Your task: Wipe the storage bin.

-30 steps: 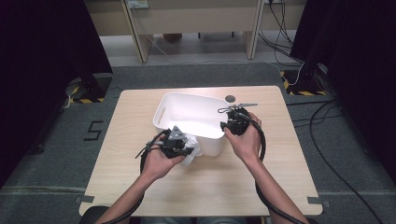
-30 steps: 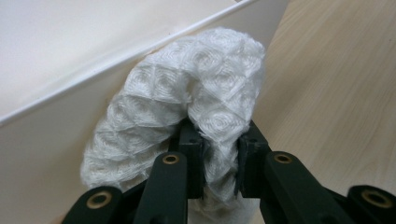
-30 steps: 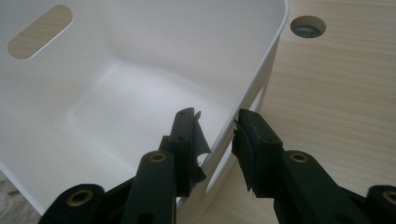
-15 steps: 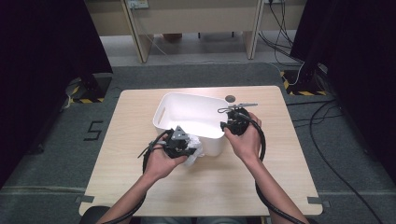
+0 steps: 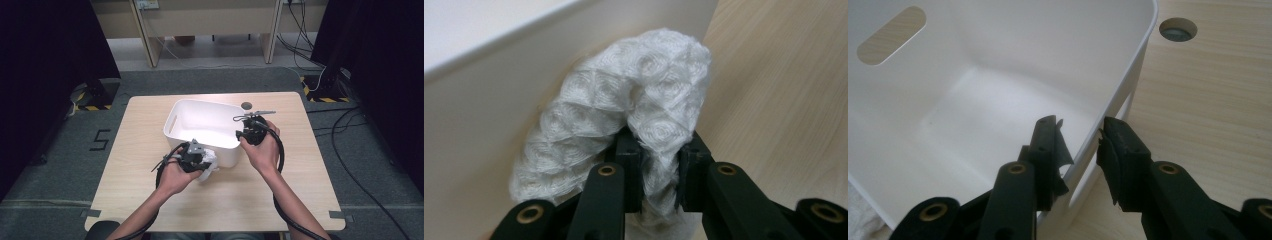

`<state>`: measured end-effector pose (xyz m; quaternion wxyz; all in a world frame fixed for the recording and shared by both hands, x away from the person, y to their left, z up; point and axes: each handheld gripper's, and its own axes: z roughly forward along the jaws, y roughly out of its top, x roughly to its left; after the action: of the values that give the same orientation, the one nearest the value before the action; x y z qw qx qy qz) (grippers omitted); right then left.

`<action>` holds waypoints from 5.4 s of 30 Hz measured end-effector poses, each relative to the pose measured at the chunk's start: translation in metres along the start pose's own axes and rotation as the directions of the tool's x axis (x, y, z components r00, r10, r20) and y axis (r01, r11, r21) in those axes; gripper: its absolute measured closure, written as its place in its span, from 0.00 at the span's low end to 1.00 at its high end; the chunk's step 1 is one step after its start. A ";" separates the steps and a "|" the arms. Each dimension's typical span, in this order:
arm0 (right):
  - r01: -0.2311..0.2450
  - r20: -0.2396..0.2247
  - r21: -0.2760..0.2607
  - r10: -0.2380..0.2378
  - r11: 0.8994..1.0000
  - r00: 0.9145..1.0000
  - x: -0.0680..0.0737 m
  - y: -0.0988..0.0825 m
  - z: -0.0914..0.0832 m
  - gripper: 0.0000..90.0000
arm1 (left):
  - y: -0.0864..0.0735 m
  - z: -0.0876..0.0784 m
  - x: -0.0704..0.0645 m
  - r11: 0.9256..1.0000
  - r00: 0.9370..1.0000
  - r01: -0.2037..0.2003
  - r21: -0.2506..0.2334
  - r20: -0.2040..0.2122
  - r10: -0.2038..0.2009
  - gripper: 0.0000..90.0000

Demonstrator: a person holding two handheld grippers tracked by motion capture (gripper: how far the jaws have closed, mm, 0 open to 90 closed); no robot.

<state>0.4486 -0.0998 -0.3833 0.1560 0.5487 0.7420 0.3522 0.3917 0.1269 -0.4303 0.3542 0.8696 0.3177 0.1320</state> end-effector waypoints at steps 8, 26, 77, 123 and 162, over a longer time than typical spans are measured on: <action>0.001 -0.001 0.000 -0.001 1.000 1.000 0.001 0.000 0.000 0.76 | -0.004 0.008 -0.001 1.000 1.000 -0.003 0.020 0.000 0.003 0.85; 0.005 -0.003 -0.004 -0.005 1.000 1.000 0.001 0.000 0.000 0.76 | -0.014 0.026 -0.002 0.998 1.000 0.009 0.061 0.001 -0.009 0.85; 0.005 -0.002 -0.002 -0.005 1.000 1.000 0.001 0.000 0.001 0.75 | 0.005 0.016 -0.014 1.000 1.000 -0.008 0.006 0.025 0.008 0.85; 0.008 0.005 -0.002 -0.008 1.000 1.000 0.001 -0.001 0.001 0.76 | 0.026 0.001 -0.022 0.999 0.999 -0.020 -0.039 0.033 0.022 0.85; 0.009 -0.003 0.000 -0.009 1.000 1.000 0.003 -0.001 0.001 0.75 | 0.031 0.012 -0.028 0.999 0.998 -0.037 -0.027 0.042 0.038 0.85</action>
<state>0.4478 -0.0970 -0.3846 0.1563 0.5448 0.7448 0.3522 0.3900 0.0859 -0.4172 0.3697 0.8733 0.2921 0.1240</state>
